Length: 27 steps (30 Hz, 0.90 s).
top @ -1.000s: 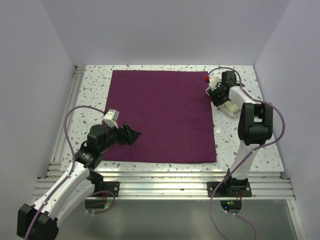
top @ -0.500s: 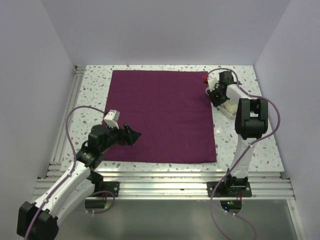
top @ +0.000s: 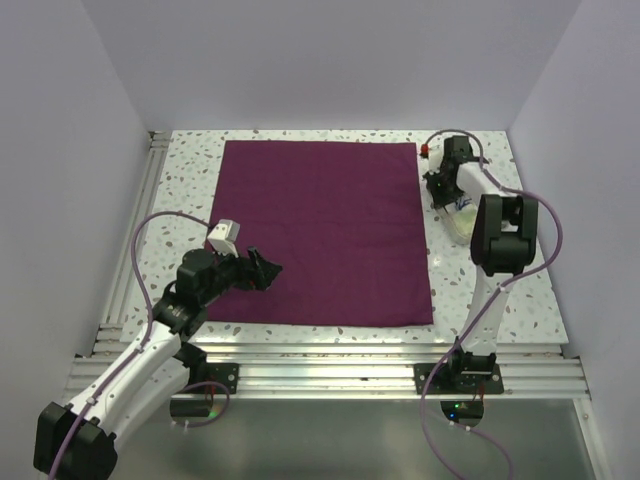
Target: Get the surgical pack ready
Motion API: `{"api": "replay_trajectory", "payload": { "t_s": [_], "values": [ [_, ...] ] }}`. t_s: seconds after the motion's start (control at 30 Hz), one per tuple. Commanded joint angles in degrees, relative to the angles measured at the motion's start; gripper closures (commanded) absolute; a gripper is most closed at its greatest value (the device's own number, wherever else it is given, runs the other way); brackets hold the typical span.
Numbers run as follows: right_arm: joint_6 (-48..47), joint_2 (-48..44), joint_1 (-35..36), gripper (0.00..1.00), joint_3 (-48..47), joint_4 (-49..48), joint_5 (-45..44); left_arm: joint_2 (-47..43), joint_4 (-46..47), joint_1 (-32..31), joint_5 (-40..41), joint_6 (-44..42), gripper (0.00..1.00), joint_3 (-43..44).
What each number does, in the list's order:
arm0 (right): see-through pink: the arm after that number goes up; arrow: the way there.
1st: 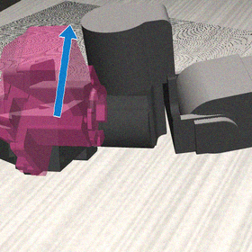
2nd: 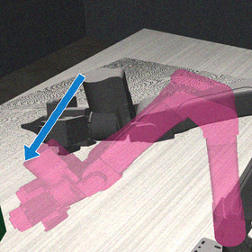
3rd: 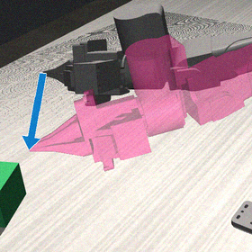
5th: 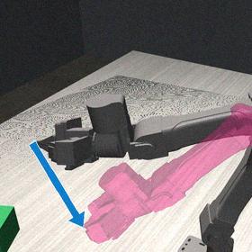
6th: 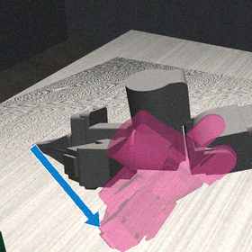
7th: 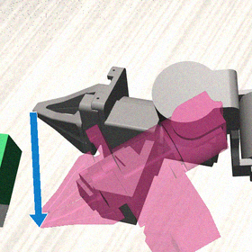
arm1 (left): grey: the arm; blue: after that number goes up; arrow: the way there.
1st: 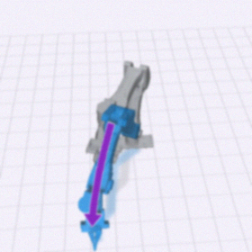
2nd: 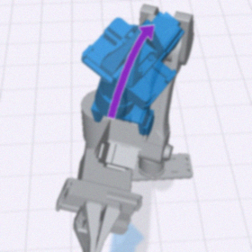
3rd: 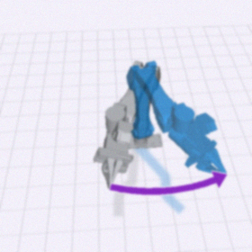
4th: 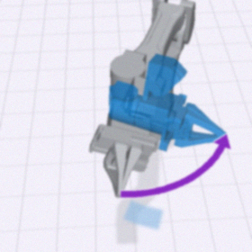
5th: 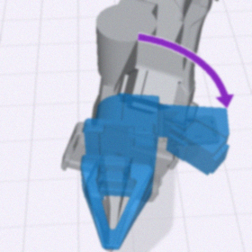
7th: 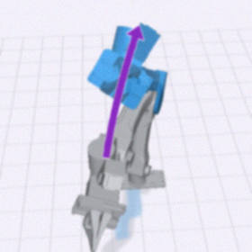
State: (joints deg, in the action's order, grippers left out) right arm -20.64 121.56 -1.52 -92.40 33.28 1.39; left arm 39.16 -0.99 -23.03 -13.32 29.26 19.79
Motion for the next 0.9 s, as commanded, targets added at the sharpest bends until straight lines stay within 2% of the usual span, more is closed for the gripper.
{"api": "replay_trajectory", "payload": {
  "t_s": [0.0,0.1,0.17,0.2,0.3,0.47,0.6,0.87],
  "values": [
    [12.0,0.7,-0.1,1.00,-8.9,5.6,-2.4,-0.7,1.8,-0.2,0.8,-2.1,0.12,1.3],
    [21.0,2.2,-0.1,1.00,-14.4,12.5,-5.3,-1.2,1.1,-0.2,1.5,-2.1,0.12,1.4],
    [26.6,3.4,0.2,1.00,-17.6,16.8,-10.5,-1.3,1.1,-0.2,1.5,-1.9,0.12,1.2],
    [31.0,4.3,0.5,1.00,-21.6,23.2,-11.8,-1.2,1.1,-0.2,1.8,-2.0,0.12,1.3],
    [35.3,7.5,1.1,1.00,-25.2,32.3,-13.3,-0.8,1.1,-0.2,2.7,-1.9,0.12,1.4],
    [39.0,0.4,8.6,1.00,-15.5,29.1,-16.7,-0.2,1.1,-0.2,4.8,-2.2,0.12,1.2],
    [46.5,-6.8,12.1,1.00,-4.6,21.7,-13.9,0.2,1.1,-0.2,6.1,-2.2,0.12,0.9],
    [59.6,-12.2,24.5,1.00,2.0,17.8,-21.2,0.9,1.4,-0.2,7.0,-2.6,0.13,0.7]
  ]
}}
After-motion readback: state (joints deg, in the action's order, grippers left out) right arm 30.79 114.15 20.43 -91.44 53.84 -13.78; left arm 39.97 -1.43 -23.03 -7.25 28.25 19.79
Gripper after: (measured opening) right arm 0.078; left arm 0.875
